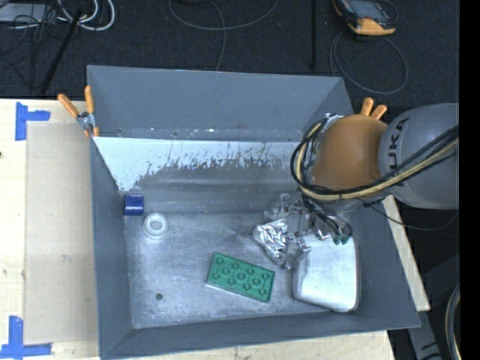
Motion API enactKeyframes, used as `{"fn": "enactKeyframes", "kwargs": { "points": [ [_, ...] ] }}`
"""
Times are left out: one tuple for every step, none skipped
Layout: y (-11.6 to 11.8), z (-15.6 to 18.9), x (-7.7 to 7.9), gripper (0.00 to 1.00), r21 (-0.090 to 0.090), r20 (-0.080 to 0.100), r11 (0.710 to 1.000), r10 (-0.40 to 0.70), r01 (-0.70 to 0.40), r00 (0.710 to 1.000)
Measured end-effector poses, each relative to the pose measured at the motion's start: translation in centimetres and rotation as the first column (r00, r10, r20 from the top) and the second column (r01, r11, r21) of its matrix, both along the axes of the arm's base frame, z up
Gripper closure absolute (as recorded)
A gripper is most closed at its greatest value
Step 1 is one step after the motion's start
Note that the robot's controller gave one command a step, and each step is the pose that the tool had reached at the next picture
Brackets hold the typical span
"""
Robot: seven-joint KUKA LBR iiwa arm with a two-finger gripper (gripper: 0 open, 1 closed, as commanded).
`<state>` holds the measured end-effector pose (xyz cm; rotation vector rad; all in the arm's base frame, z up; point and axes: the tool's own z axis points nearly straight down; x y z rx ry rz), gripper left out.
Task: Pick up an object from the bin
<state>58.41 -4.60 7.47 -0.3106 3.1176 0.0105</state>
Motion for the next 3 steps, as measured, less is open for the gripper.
{"fn": "enactKeyframes", "kwargs": {
  "points": [
    [-0.3,0.2,0.2,1.0,-0.004,0.008,1.0,-0.005,0.005,1.0],
    [-0.9,11.0,1.4,1.0,-0.008,0.002,1.0,0.021,-0.021,1.0],
    [-0.9,20.5,1.6,1.0,-0.009,0.002,0.998,0.067,-0.067,0.998]
  ]
}}
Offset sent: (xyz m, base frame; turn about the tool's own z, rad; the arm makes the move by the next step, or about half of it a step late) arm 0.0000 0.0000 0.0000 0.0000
